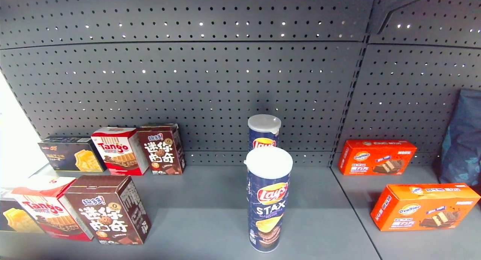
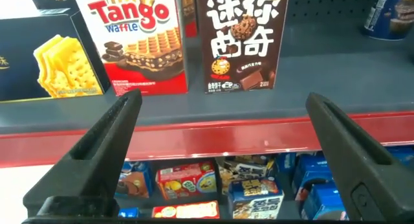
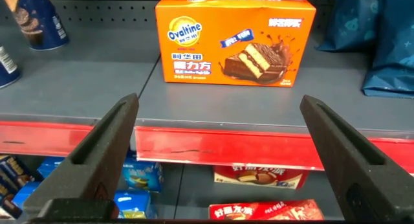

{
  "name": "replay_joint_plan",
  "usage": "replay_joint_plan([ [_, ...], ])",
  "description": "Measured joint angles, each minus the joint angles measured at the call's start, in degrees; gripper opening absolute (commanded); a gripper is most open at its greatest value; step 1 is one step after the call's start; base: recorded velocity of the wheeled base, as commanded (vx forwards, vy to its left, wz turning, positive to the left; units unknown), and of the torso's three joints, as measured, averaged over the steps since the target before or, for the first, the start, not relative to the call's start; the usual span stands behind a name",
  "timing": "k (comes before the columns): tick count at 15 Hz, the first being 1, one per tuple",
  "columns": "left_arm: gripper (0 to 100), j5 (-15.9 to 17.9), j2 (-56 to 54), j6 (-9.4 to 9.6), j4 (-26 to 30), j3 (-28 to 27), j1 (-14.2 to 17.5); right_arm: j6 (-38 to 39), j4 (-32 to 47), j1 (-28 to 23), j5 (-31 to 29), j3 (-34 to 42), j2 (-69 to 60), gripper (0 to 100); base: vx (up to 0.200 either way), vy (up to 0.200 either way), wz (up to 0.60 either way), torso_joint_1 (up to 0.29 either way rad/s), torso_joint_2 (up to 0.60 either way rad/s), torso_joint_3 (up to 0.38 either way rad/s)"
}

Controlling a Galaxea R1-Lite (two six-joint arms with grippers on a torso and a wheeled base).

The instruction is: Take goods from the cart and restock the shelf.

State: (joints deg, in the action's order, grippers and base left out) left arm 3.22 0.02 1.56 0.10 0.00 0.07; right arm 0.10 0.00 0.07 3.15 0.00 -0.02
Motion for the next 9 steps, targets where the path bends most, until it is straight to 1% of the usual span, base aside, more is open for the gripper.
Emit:
replay_joint_plan([
  [1,100,0.1,0.0,0.07,0.0,0.0,0.0,0.0,0.0,0.0,0.0,0.0,0.0,100,0.0,0.0,0.0,0.0,0.0,0.0],
  [3,100,0.2,0.0,0.1,0.0,0.0,0.0,0.0,0.0,0.0,0.0,0.0,0.0,100,-0.2,0.0,0.0,0.005,0.0,0.005],
  [9,100,0.2,0.0,-0.15,0.0,0.0,0.0,0.0,0.0,0.0,0.0,0.0,0.0,100,0.0,0.0,0.0,0.0,0.0,0.0],
])
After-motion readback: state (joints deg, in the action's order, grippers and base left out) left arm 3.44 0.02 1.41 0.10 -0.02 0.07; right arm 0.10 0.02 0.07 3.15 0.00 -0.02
